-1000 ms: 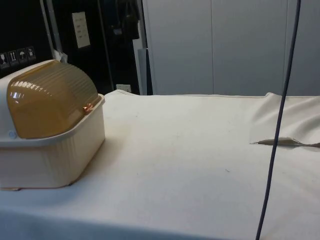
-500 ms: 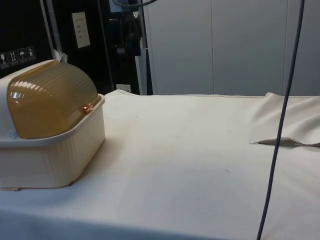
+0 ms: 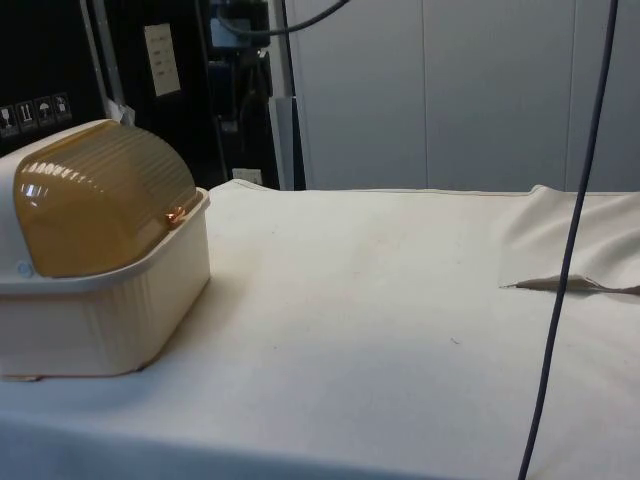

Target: Open the lid, then close it.

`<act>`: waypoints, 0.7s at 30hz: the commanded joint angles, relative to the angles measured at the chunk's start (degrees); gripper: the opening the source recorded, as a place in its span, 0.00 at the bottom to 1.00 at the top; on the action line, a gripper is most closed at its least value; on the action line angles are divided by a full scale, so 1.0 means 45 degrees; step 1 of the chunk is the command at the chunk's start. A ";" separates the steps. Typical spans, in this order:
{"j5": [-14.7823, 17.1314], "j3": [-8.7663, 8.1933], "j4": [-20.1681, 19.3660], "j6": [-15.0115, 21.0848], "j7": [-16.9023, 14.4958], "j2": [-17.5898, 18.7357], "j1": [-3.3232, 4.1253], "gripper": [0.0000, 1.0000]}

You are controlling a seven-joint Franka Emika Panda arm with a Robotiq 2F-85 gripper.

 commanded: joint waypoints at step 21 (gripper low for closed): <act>-0.0025 0.0713 -0.0344 0.2470 0.0076 0.1222 0.0064 1.00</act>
